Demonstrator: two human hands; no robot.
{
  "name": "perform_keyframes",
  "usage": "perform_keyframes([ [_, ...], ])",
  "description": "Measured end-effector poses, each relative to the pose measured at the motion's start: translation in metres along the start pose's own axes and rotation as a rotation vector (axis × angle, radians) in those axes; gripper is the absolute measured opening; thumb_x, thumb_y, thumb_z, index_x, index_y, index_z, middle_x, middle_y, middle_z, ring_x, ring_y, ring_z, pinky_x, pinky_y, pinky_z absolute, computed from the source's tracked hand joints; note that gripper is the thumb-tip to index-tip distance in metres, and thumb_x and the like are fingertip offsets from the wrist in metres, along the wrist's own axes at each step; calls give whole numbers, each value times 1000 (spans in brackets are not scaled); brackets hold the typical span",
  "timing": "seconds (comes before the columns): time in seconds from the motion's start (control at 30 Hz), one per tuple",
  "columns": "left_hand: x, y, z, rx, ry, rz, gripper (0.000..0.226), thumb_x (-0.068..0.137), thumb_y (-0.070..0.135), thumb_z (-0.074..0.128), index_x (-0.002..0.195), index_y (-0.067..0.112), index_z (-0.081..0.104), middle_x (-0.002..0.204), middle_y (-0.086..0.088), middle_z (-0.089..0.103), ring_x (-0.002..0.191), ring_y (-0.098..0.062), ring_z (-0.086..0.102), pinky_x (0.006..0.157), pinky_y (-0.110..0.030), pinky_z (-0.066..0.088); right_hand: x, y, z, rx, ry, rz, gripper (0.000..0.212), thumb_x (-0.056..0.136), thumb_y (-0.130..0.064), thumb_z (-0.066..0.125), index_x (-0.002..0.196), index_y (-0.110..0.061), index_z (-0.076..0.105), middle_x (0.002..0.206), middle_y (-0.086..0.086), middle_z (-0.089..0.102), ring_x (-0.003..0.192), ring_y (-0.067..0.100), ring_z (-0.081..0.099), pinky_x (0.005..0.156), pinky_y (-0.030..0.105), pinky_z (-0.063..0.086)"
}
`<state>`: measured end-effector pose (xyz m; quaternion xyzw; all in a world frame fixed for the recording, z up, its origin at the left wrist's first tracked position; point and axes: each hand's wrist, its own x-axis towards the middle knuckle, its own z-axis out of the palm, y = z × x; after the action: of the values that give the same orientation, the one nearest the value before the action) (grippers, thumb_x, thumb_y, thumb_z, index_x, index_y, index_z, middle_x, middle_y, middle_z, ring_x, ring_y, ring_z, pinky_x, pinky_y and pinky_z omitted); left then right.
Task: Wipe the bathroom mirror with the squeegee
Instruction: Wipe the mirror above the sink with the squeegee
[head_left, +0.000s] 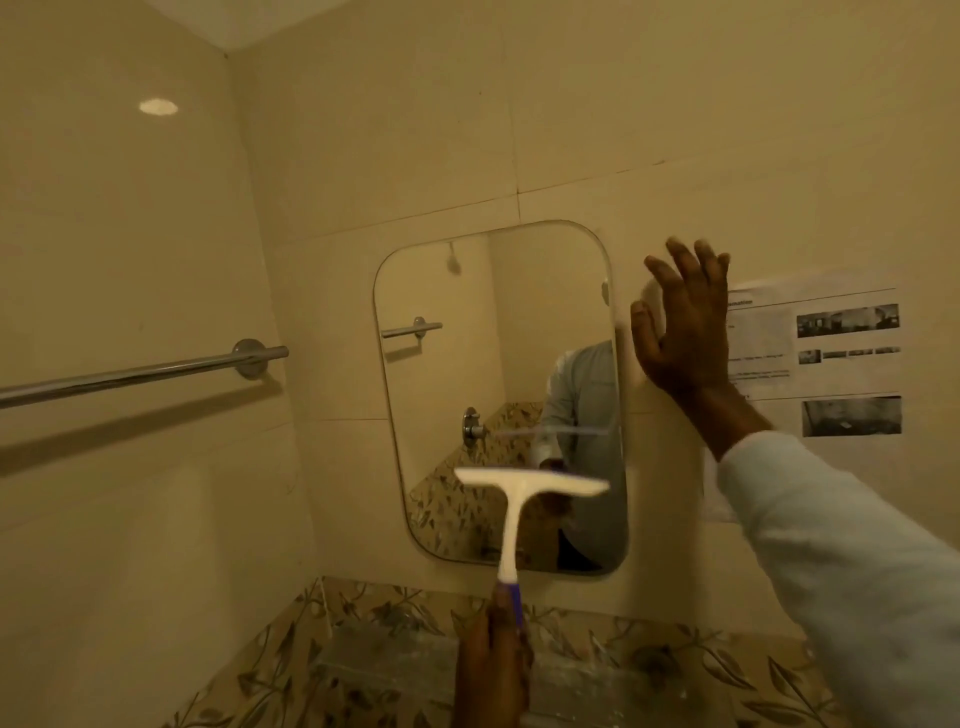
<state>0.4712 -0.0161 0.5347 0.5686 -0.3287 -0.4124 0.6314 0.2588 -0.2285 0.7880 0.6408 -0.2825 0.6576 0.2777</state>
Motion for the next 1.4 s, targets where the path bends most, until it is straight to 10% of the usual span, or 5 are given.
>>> perform_keyframes([
  [0.27, 16, 143, 34, -60, -121, 479, 27, 107, 42, 44, 121, 28, 62, 92, -5, 74, 71, -19, 71, 58, -30, 56, -95, -179, -30, 812, -290, 836, 35, 99, -69, 39, 101, -42, 62, 100, -17, 64, 98, 6, 65, 84, 40, 56],
  [0.5, 29, 148, 27, 82, -347, 484, 38, 111, 35, 38, 142, 25, 58, 126, 1, 72, 118, -16, 69, 94, -33, 57, -83, -208, -17, 988, -325, 1020, 7, 104, -37, 56, 105, -37, 63, 106, -1, 70, 100, 15, 69, 97, 47, 58],
  [0.87, 175, 266, -85, 978, 374, 951, 61, 107, 32, 50, 162, 24, 26, 170, -6, 23, 156, -29, 24, 124, -48, 28, -73, -166, -3, 861, -267, 893, 22, 106, -40, 47, 120, -29, 60, 96, -9, 67, 84, -2, 67, 70, 17, 50],
  [1.1, 211, 346, -131, 1710, 221, 880, 142, 68, 89, 59, 153, 27, -37, 166, -8, -35, 156, -38, -18, 127, -55, 6, -81, -171, 22, 869, -213, 883, 11, 107, -25, 52, 111, -17, 59, 79, -3, 62, 62, -3, 62, 55, 11, 50],
  [1.4, 220, 327, -130, 1467, 163, 985, 152, 62, 58, 91, 154, 46, -29, 164, 1, -37, 155, -38, -21, 122, -68, 17, -35, -190, 49, 689, -409, 677, 31, 107, -44, 47, 132, -26, 53, 85, -9, 62, 65, 5, 64, 54, 17, 49],
])
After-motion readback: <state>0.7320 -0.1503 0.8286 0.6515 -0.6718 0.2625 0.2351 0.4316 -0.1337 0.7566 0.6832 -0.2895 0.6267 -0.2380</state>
